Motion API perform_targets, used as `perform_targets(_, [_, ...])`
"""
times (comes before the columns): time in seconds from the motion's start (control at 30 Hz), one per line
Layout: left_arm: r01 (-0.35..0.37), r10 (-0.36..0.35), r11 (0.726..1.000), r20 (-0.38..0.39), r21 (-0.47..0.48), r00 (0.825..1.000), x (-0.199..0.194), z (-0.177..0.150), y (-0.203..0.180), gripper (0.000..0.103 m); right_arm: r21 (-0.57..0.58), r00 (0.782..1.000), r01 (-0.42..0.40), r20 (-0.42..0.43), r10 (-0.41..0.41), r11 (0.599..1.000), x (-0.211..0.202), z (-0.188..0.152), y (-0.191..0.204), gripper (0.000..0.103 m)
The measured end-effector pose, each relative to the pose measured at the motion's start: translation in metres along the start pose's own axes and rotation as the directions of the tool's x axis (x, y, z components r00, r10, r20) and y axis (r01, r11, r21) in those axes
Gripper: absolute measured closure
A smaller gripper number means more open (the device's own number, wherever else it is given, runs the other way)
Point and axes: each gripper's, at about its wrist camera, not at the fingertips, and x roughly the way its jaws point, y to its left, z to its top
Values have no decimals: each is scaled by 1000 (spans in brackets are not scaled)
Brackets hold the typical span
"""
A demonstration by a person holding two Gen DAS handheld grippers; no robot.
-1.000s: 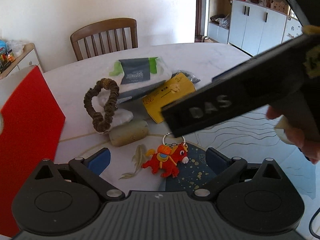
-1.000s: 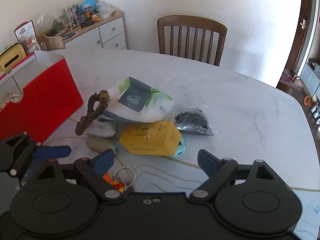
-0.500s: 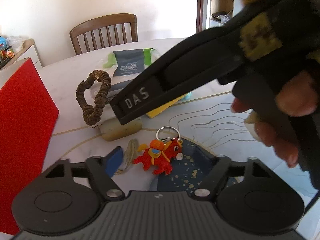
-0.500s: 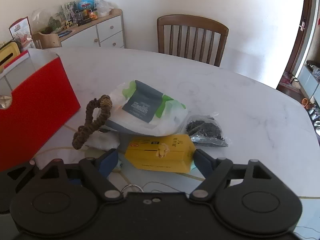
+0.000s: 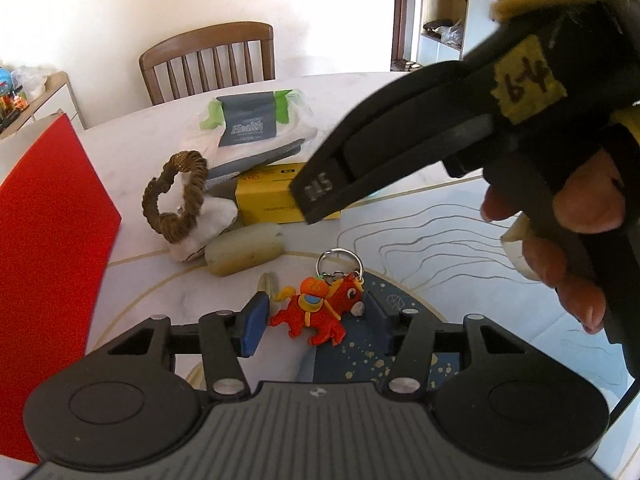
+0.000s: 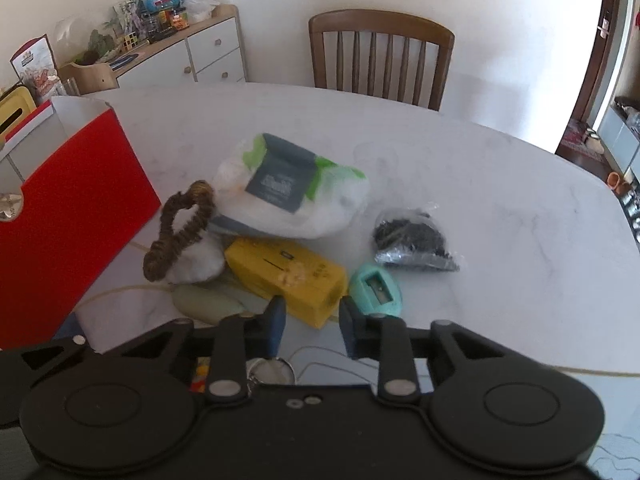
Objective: Organize objects
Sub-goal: 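Lower the left gripper onto the red horse keychain while the right approaches the yellow box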
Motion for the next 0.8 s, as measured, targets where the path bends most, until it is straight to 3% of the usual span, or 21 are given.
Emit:
perform_targets(0.07, [1, -1, 1000, 2, -7, 1000, -3, -1, 2, 51, 2, 1000, -25, 11, 25, 1000, -5, 0, -1, 72])
perform_targets(0.17, [9, -9, 1000, 8, -15, 1000, -7, -2, 7, 51, -36, 998, -54, 37, 55, 998, -12, 2, -1, 57])
perform_targets(0.23, [12, -12, 1000, 10, -20, 1000, -11, -3, 9, 51, -62, 997, -53, 60, 57, 997, -15, 5, 0, 33])
perform_targets(0.53, [18, -18, 998, 0, -54, 1000, -17, -6, 22, 51, -236, 990, -138, 3, 142, 962, 2, 16, 5, 42])
perform_targets(0.7, [21, -21, 997, 1, -69, 1000, -18, -5, 28, 51, -318, 991, -117, 21, 130, 941, 10, 19, 11, 43])
perform_targets(0.8, [20, -20, 997, 1, -75, 1000, -17, -3, 29, 51, -335, 991, -128, -12, 132, 933, 18, 21, 9, 44])
